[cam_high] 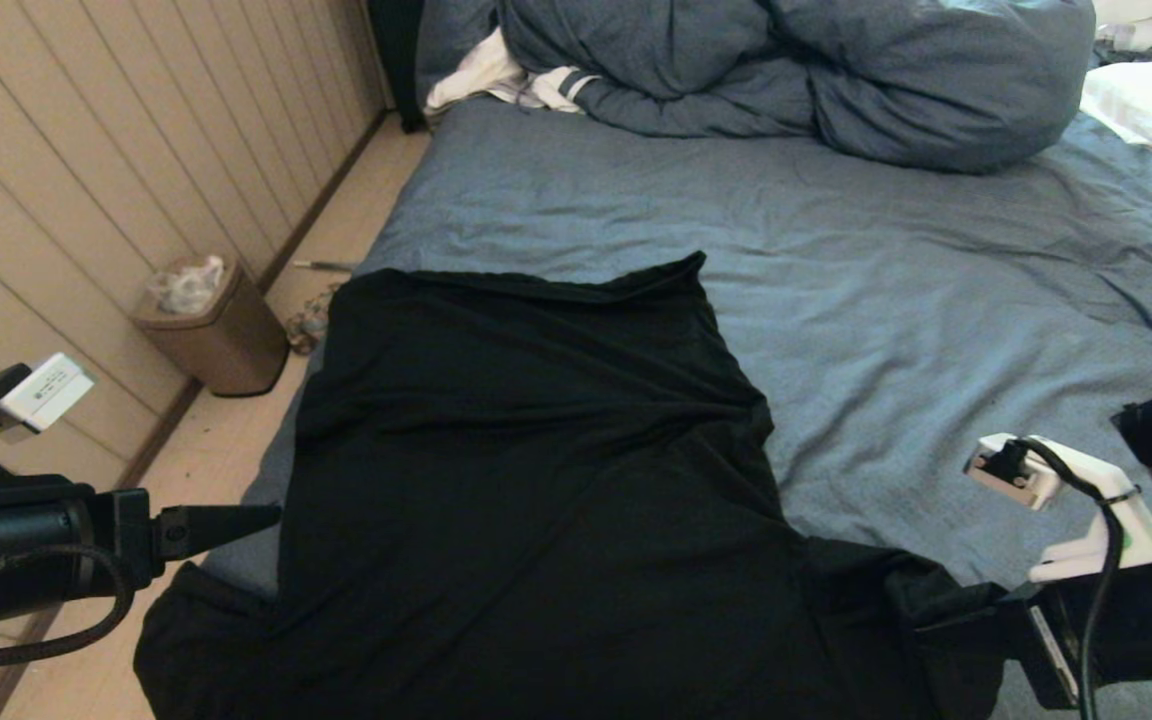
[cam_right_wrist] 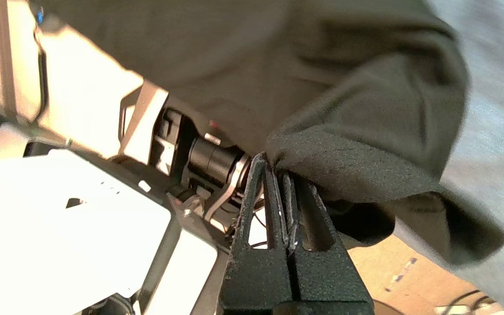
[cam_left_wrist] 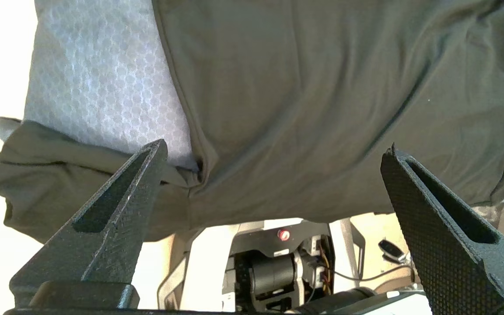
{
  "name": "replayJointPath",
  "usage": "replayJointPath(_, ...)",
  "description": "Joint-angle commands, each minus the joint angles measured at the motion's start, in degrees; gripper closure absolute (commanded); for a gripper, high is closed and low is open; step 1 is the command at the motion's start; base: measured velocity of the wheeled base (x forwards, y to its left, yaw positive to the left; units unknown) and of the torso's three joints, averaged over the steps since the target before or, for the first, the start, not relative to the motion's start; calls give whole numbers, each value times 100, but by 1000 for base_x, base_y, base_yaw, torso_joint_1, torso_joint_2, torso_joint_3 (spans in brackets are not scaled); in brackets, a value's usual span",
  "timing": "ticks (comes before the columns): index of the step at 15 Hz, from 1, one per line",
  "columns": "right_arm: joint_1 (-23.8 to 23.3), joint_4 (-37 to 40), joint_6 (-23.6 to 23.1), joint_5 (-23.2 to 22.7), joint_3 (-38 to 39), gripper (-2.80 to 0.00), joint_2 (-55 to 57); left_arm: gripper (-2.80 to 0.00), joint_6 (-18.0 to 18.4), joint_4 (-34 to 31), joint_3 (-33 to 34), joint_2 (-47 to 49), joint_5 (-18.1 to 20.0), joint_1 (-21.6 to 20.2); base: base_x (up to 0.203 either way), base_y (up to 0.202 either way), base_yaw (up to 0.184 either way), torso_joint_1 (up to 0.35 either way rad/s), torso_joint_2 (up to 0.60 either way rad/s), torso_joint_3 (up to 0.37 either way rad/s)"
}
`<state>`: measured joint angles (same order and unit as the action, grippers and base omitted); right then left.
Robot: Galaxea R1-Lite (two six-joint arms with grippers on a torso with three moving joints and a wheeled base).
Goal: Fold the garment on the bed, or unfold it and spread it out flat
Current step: Fold the black T-shirt
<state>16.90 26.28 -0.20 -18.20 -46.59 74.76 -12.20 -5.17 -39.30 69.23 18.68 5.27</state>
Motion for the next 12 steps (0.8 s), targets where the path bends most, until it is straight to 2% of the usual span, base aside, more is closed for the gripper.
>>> replayJointPath(1,719,12,192,216,-195,0,327,-280,-11,-2,41,-24,13,1,0,0,0,0,0,0)
replayJointPath(4,1621,-8,609,434,-566,0,858,-280,-11,7,107,-22,22,1,0,0,0,0,0,0)
replayJointPath(7,2182,-17,800,639,-855,0,1320,-280,-11,7,125,-41,29,1,0,0,0,0,0,0)
replayJointPath(12,2599,-9,850,915,-1283,0,1854,-280,-26,7,169,1,168,1,0,0,0,0,0,0)
